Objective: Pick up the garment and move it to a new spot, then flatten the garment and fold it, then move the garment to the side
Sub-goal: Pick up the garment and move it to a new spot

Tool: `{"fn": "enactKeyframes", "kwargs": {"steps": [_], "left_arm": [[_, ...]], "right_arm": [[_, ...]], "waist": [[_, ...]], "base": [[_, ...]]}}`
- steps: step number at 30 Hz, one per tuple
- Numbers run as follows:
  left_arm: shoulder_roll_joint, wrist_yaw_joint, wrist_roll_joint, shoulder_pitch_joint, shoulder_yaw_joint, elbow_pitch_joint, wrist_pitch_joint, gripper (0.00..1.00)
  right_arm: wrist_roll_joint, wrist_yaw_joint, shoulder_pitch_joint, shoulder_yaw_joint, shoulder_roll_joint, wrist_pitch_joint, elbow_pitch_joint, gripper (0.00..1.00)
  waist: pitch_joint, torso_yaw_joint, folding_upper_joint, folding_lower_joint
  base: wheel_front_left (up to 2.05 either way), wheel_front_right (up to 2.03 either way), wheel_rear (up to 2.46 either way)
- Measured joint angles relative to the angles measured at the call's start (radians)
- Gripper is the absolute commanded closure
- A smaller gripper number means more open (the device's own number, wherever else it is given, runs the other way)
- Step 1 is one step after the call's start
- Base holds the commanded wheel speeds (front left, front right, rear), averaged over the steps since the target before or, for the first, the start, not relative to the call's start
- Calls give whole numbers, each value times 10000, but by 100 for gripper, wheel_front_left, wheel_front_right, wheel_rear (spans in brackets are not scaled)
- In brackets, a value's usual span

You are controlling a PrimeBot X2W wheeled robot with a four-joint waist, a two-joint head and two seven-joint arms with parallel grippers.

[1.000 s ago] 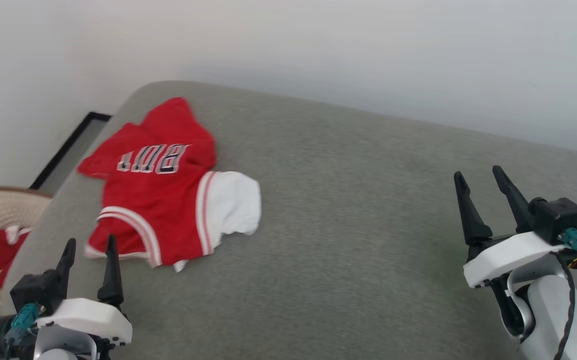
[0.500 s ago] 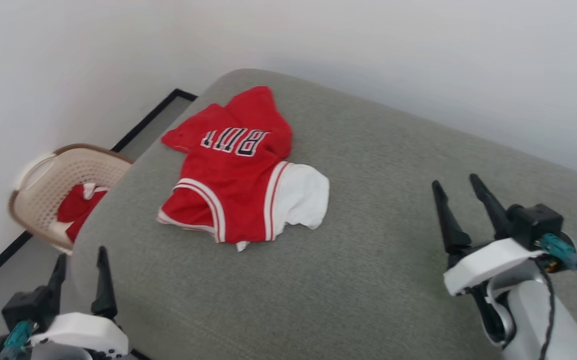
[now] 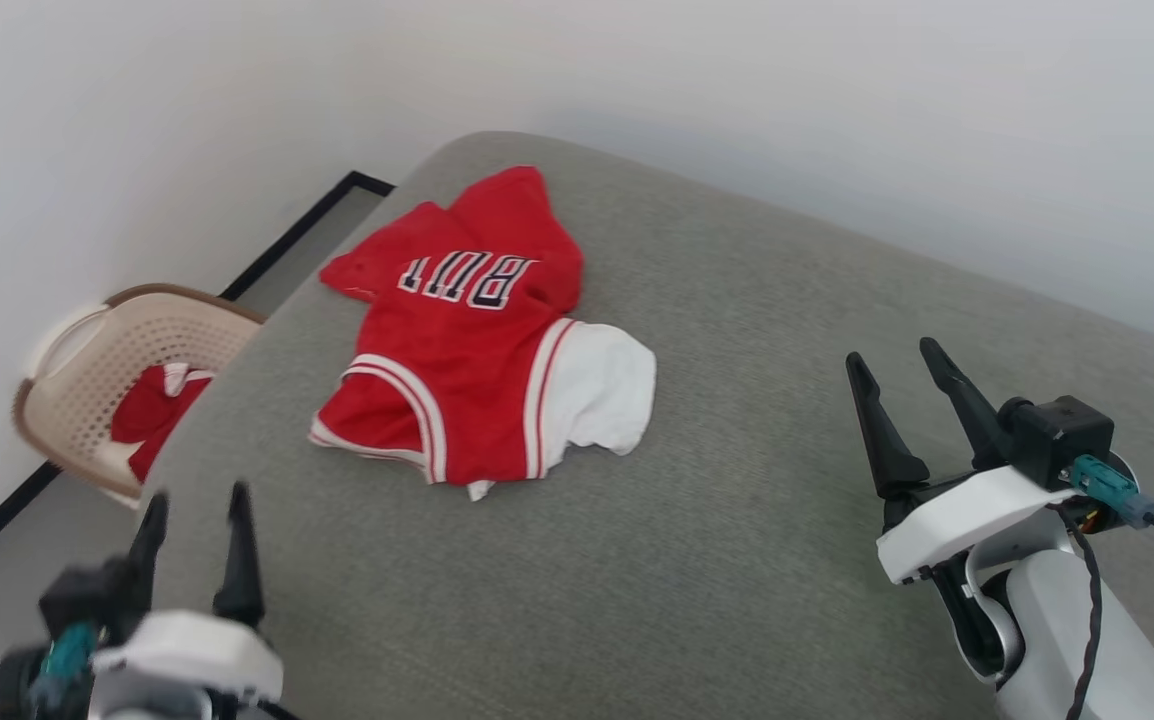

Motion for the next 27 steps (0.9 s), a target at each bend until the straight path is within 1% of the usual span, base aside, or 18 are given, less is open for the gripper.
{"fn": "enactKeyframes", "kwargs": {"steps": [3,7,10,12,13,14,17,19,23,27], "left_arm": [[330,0,-136,-506,-523,86,0,0],[840,0,-520,-1437,-972,230,0,0],[1348,0,-1068,-2097,-1432,1026,67,0],[1708,0,-1825,-2534,-1793,1747,658,0],[2182,-23,-2389,-2954,-2084,2265,1087,0],[2408,-25,-2748,-3168,-2194,2568,1519,0],[2869,-25,-4077,-3462,-2811,3269,3233,0],[3181,-29,-4934,-3547,-3233,3452,4169,0],[4057,-27,-6663,-3860,-3459,3622,5754,0],[4479,-27,-8176,-3967,-3743,3392,6945,0]], "right_arm": [[-2,0,5,2,0,0,-12,0],[-6,0,-29,36,27,0,-19,0],[-25,0,-128,61,42,0,-33,0],[-35,0,-269,130,56,-2,-42,0],[-58,0,-385,153,58,0,-77,0],[-75,0,-442,140,36,0,-107,0],[-94,0,-583,121,-12,0,-151,0],[-107,0,-698,157,-23,0,-161,0],[-174,0,-1132,184,6,-2,-263,0],[-236,0,-1482,219,61,0,-337,0]], "waist": [[66,-249,0,0],[267,-713,0,0],[457,-1139,0,0],[612,-1450,0,0],[797,-1769,0,0],[902,-1924,0,0],[1293,-2346,0,0],[1587,-2607,0,0],[2209,-3119,0,0],[2863,-3592,-1,0]], "base": [[0,0,0],[0,0,0],[0,0,0],[0,0,0],[0,0,0],[0,0,0],[0,0,0],[0,0,0],[0,0,0],[0,0,0]]}}
